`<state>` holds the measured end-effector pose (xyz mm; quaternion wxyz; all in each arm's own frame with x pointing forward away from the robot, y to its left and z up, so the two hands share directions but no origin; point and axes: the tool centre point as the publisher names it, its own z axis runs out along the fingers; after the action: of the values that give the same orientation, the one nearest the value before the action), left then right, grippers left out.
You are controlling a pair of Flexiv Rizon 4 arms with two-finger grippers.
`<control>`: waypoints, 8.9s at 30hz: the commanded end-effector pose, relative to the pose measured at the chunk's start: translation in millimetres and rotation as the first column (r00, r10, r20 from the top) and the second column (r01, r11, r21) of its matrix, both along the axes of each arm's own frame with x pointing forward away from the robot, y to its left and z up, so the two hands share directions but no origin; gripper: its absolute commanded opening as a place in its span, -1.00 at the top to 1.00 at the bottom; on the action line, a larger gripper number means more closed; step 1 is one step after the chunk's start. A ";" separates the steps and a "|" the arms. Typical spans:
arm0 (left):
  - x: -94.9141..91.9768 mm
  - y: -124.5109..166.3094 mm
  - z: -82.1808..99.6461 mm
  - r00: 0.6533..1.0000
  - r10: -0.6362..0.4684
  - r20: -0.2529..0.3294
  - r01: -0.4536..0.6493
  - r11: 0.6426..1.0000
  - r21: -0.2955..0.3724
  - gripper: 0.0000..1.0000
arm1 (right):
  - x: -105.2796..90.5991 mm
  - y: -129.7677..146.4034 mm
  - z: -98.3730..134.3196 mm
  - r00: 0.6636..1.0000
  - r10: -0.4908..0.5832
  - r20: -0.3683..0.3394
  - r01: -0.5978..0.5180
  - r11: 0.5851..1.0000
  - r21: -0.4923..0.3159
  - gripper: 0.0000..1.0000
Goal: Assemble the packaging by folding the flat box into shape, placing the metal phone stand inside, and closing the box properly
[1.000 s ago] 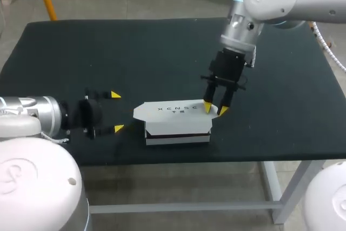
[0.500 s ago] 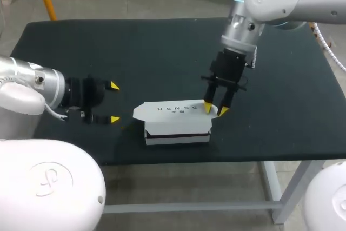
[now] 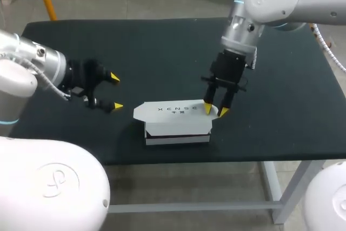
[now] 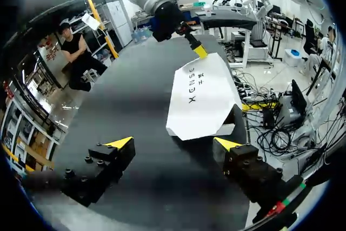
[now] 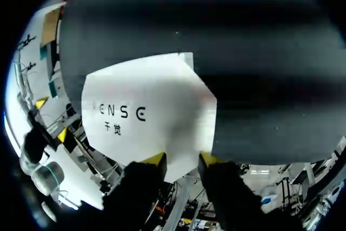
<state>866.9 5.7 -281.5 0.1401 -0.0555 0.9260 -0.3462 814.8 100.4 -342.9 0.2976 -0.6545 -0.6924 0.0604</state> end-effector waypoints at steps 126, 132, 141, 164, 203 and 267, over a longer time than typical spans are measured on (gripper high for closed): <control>-47.3 -82.3 -67.9 -0.271 0.878 -0.394 -0.626 0.150 0.765 0.01 | -4.4 -4.0 -15.2 0.991 -0.110 0.075 0.107 0.994 0.034 0.12; -47.7 -83.9 -70.8 -0.259 0.884 -0.390 -0.632 0.150 0.760 0.00 | -4.8 -2.5 -16.4 0.986 -0.108 0.127 0.101 0.993 0.061 0.11; -46.9 -86.1 -73.7 -0.249 0.889 -0.383 -0.634 0.149 0.759 -0.01 | -1.1 1.6 -19.1 0.977 -0.109 0.183 0.103 0.994 0.043 0.09; -48.6 -86.4 -84.0 -0.212 0.894 -0.394 -0.673 0.159 0.722 -0.10 | 0.2 1.7 -35.8 0.931 -0.136 0.340 0.116 0.990 0.079 0.11; -54.7 -83.1 -103.1 -0.040 0.877 -0.479 -0.817 0.248 0.521 0.05 | 6.3 4.7 -38.0 0.920 -0.167 0.354 0.131 0.984 0.124 0.09; -51.7 -83.4 -107.5 -0.044 0.868 -0.494 -0.830 0.244 0.502 0.30 | 12.1 8.5 -43.8 0.896 -0.194 0.399 0.143 0.978 0.154 -0.16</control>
<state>817.1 -77.3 -375.5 -0.0440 -0.7355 0.6683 -0.1019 829.0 109.5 -383.6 0.1886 -0.6915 -0.6827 -0.1422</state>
